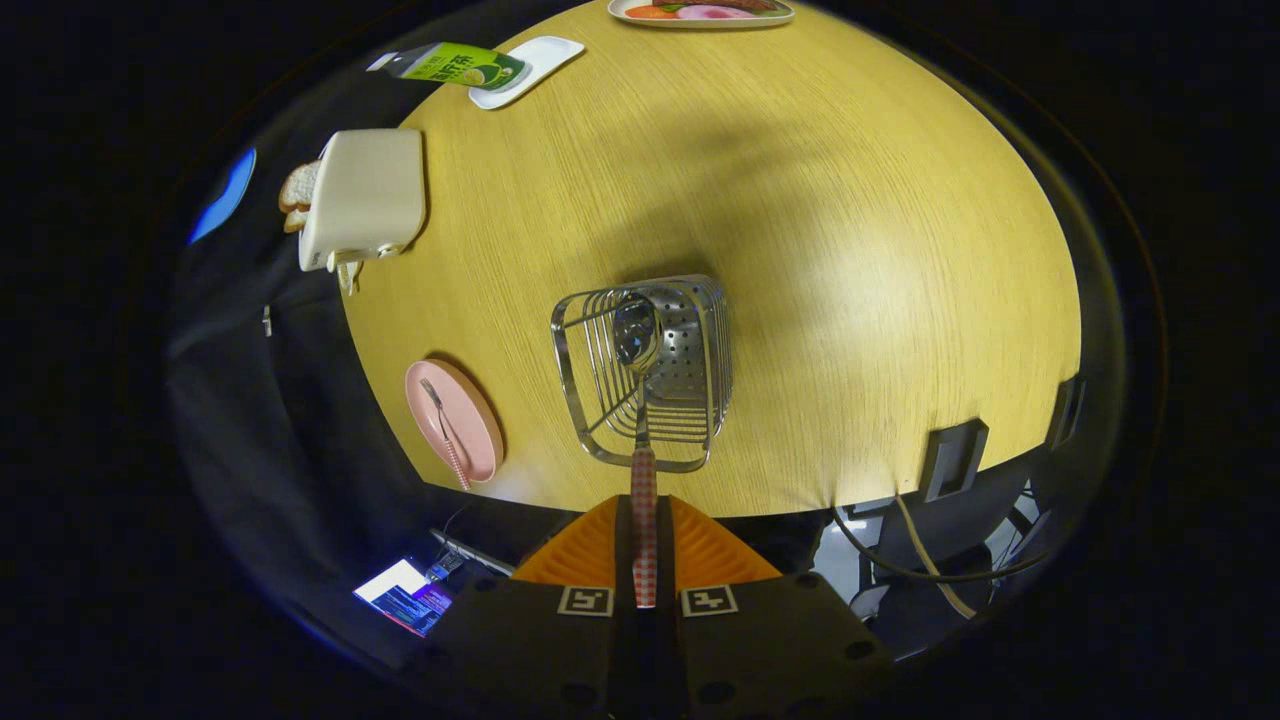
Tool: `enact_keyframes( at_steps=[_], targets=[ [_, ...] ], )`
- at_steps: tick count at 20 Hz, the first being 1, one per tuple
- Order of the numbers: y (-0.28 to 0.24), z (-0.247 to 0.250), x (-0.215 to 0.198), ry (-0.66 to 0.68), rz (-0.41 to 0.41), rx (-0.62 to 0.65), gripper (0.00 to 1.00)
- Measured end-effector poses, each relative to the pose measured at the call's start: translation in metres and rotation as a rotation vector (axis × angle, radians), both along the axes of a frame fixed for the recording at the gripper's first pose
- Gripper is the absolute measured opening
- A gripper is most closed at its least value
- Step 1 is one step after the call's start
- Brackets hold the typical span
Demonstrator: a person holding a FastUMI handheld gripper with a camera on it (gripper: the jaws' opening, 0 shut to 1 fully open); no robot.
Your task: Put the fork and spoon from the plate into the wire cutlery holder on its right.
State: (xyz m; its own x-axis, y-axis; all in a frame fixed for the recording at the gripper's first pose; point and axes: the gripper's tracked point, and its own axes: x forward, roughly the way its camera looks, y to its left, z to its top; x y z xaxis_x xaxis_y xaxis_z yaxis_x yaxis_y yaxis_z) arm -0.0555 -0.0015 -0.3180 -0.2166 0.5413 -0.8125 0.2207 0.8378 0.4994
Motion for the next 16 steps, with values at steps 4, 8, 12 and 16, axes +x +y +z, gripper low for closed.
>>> enact_keyframes(
  at_steps=[4,8,12,16],
  targets=[
    [-0.001,-0.007,0.005,0.031,0.013,-0.028,0.10],
    [0.004,-0.010,0.010,0.029,-0.002,-0.028,0.12],
    [-0.001,-0.006,0.021,-0.048,-0.042,-0.036,0.20],
    [-0.015,0.008,0.033,-0.195,-0.093,-0.071,0.43]
  ],
)
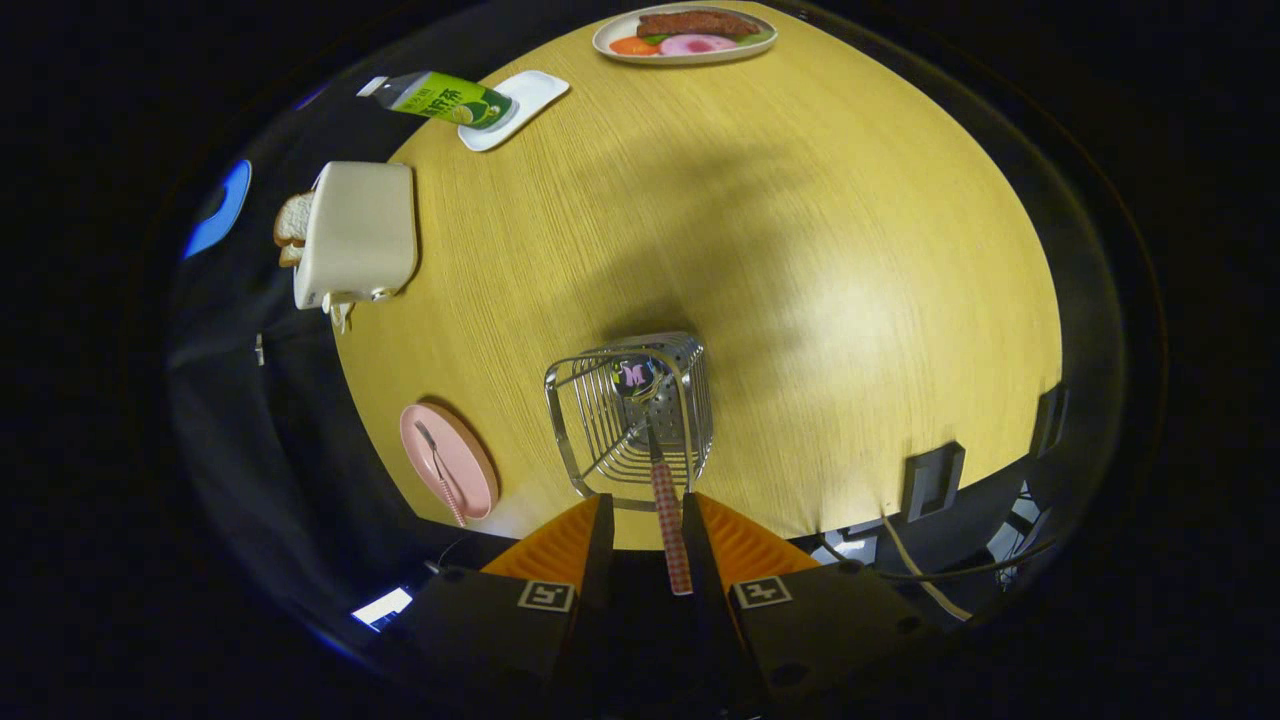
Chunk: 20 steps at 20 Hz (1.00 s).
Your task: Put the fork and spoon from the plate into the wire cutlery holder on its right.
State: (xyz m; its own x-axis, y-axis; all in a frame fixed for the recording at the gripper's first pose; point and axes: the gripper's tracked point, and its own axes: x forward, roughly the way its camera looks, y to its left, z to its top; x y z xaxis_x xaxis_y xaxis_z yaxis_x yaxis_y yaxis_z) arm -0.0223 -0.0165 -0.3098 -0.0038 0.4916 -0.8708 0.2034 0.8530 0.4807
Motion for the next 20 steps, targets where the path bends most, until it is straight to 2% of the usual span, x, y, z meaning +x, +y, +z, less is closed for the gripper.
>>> enact_keyframes(
  at_steps=[3,6,8,14,17,20],
  targets=[
    [0.009,0.032,0.004,-0.162,0.019,0.009,0.43],
    [0.031,0.064,0.000,-0.323,0.107,0.019,0.43],
    [0.059,0.082,-0.013,-0.366,0.167,0.044,0.43],
    [0.180,0.101,-0.069,-0.361,0.391,0.171,0.43],
    [0.239,0.098,-0.087,-0.336,0.453,0.215,0.43],
    [0.288,0.084,-0.097,-0.303,0.479,0.214,0.43]
  ],
)
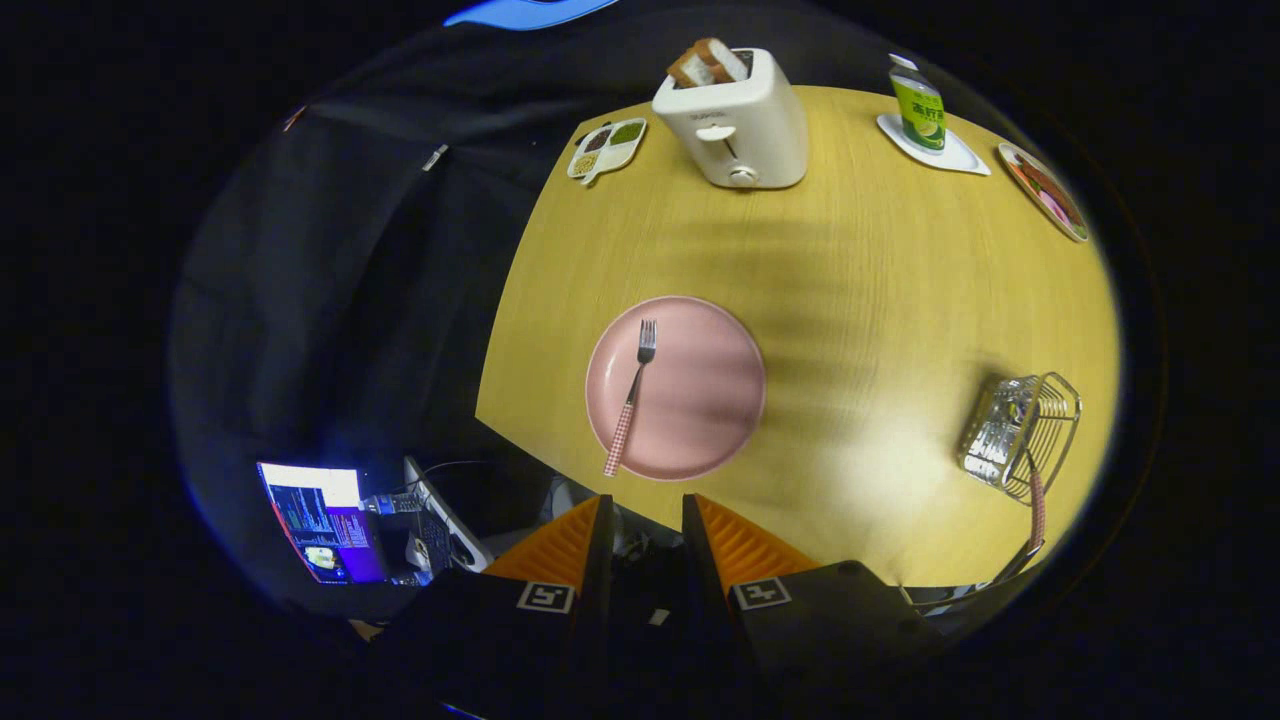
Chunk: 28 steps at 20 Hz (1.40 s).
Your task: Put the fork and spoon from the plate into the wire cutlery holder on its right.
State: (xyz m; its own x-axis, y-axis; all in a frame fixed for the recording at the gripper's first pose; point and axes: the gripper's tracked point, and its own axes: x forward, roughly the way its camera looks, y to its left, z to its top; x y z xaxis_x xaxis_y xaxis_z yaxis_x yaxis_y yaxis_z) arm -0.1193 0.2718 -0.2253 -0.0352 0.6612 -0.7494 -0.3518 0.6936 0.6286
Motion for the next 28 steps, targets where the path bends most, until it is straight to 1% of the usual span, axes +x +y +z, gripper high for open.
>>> enact_keyframes(
  at_steps=[5,8,14,19,20,21,22,23,24,28],
  targets=[
    [0.064,-0.034,-0.009,0.010,0.035,-0.054,0.43],
    [0.088,-0.061,-0.015,0.031,0.039,-0.103,0.43],
    [0.111,-0.105,-0.013,0.061,-0.014,-0.181,0.43],
    [0.120,-0.136,-0.022,0.098,-0.015,-0.233,0.43],
    [0.122,-0.144,-0.025,0.105,-0.012,-0.246,0.35],
    [0.119,-0.139,-0.025,0.111,-0.019,-0.242,0.18],
    [0.118,-0.139,-0.023,0.108,-0.019,-0.242,0.17],
    [0.114,-0.140,-0.025,0.099,0.002,-0.246,0.12],
    [0.109,-0.138,-0.025,0.101,0.015,-0.239,0.12],
    [0.087,-0.112,-0.019,0.119,-0.005,-0.176,0.12]
  ],
)
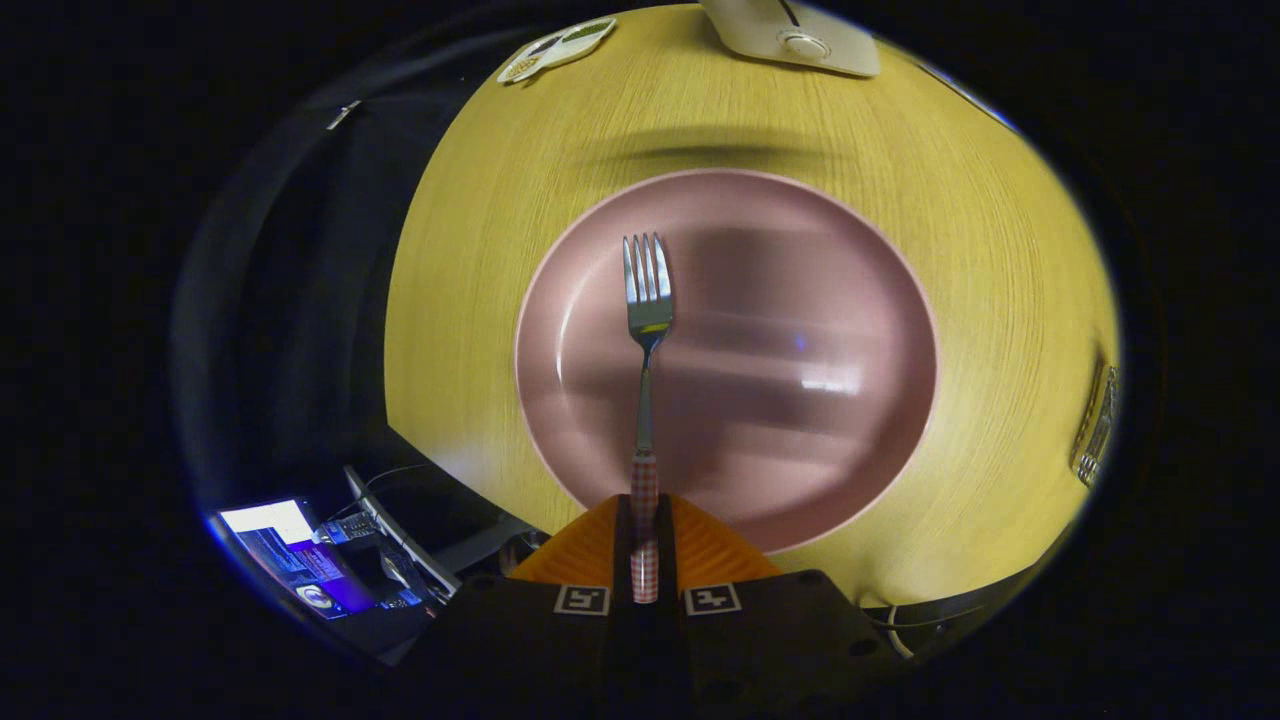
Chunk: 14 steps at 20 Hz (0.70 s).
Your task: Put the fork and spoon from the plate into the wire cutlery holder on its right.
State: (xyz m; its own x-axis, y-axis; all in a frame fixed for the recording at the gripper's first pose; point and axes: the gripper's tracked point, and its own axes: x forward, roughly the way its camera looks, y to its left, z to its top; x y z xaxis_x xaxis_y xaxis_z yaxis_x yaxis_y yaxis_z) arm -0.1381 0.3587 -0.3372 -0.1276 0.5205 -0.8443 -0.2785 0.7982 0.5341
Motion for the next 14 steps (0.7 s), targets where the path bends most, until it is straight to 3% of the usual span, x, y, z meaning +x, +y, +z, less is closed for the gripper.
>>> enact_keyframes(
  at_steps=[9,14],
  targets=[
    [-0.120,0.076,0.014,-0.102,0.022,0.085,0.12],
    [-0.220,0.100,0.034,-0.122,-0.031,0.060,0.12]
  ],
)
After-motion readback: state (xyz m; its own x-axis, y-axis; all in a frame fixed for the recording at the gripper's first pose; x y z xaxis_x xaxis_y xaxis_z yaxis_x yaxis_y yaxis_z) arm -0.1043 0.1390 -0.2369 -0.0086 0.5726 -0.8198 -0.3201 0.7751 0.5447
